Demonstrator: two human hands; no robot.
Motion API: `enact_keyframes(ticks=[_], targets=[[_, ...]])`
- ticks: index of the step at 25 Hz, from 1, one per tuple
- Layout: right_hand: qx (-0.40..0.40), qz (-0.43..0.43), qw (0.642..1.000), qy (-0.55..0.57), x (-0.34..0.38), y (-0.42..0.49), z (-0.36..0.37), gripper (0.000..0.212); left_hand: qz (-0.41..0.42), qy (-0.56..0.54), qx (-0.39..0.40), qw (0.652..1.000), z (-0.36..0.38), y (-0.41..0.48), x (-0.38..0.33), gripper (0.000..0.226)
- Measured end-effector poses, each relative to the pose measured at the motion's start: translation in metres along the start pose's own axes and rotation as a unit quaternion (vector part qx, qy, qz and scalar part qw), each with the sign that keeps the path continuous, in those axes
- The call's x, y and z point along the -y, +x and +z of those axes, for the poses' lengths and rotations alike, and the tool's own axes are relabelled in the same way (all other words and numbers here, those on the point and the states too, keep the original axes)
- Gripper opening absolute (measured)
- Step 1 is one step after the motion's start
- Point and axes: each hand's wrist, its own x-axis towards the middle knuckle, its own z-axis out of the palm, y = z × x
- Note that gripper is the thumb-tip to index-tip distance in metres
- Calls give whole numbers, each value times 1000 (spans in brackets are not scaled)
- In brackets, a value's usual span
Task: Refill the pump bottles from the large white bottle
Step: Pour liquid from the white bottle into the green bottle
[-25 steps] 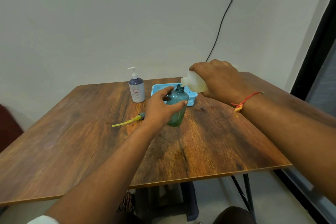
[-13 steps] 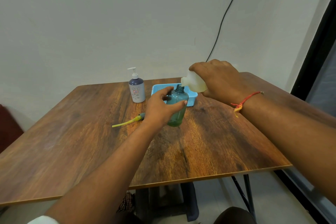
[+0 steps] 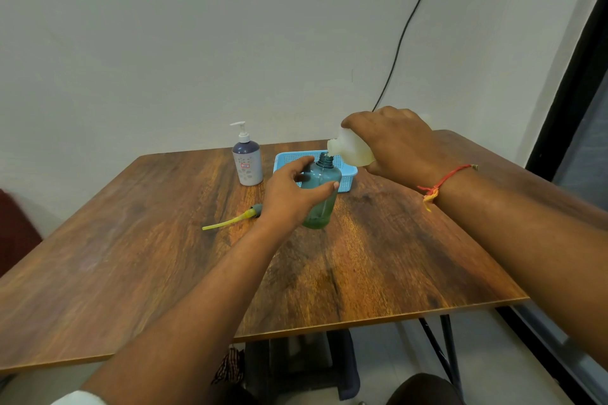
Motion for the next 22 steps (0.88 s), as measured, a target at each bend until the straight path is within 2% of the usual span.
enact_keyframes(ticks=[22], targets=[[-6,-4,1000,-7,-1,0,-2,75,8,-2,-5,1000,0,1,0,72]])
